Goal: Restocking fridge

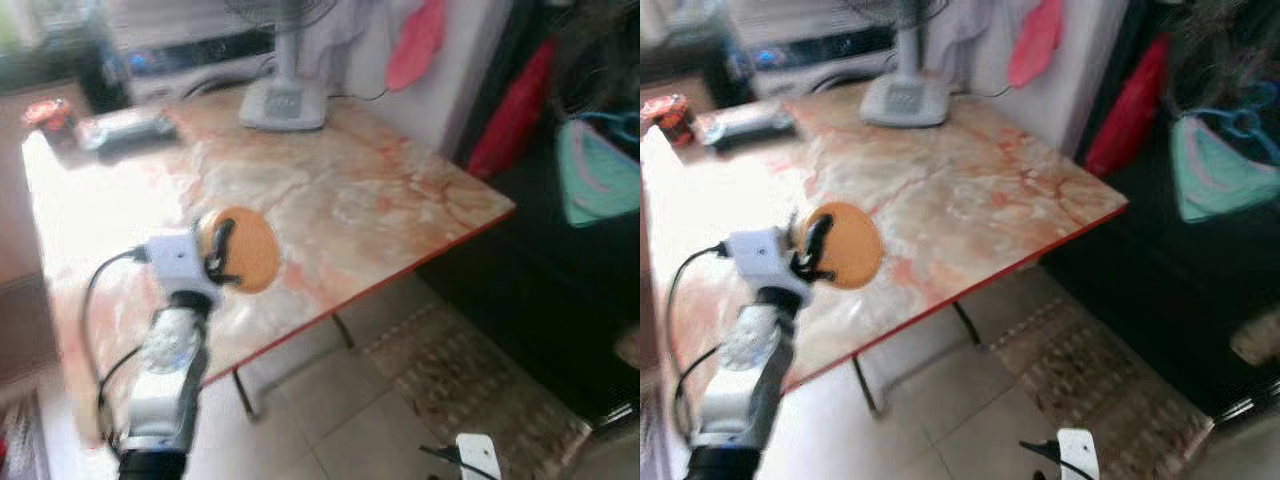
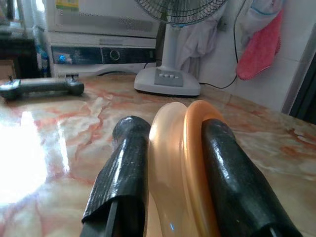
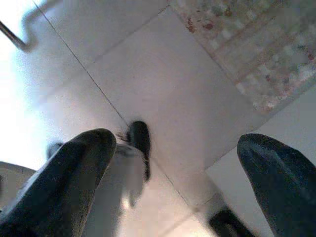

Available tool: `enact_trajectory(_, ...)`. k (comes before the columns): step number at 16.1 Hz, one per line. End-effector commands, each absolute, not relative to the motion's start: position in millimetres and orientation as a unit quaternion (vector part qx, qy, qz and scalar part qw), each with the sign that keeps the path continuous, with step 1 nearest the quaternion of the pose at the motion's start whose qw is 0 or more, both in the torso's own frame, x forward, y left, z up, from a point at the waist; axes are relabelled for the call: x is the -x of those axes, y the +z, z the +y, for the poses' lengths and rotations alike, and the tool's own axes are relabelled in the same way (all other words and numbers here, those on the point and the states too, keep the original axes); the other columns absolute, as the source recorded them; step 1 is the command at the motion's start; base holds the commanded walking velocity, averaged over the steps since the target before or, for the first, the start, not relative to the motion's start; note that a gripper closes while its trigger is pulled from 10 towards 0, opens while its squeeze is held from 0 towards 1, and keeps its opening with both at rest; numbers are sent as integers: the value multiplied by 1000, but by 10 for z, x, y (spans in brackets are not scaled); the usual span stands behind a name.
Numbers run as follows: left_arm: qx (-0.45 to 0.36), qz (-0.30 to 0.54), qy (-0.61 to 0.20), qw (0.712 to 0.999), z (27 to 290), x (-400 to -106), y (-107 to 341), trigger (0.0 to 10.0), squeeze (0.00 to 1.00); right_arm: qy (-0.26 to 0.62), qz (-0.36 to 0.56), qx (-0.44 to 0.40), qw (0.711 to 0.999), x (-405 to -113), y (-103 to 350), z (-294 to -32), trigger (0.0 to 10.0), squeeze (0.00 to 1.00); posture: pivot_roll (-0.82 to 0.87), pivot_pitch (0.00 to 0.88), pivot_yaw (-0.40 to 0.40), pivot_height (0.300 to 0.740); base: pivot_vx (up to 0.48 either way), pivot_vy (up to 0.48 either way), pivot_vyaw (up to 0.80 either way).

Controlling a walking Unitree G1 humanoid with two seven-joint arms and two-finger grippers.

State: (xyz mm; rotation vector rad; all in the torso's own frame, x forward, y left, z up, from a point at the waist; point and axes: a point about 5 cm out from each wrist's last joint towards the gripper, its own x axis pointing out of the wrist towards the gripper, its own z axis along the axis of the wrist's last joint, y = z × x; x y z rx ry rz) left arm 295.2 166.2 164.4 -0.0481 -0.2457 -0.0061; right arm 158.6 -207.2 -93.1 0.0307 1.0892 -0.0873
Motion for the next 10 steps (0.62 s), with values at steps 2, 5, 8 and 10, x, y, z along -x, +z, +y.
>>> enact_trajectory(2,18,-134,-20,991,1566,-2968,1687,10000,0,-40,524,-10,850,-1546,-943,-2094,10000,0,25,0,31,740,0,0,-788)
enact_trajectory(5,21,-134,-24,990,1536,-2963,1686,10000,0,-46,524,-13,850,-1544,-944,-2099,10000,0,26,0,30,740,0,0,-788)
enact_trajectory(8,19,-134,-24,991,1535,-2969,1688,10000,0,-39,523,-7,851,-1554,-939,-2099,10000,0,25,0,29,740,0,0,-788)
enact_trajectory(10,19,-135,-25,990,1532,-2971,1692,10000,0,-38,524,-6,851,-1552,-939,-2101,10000,0,24,0,30,740,0,0,-788)
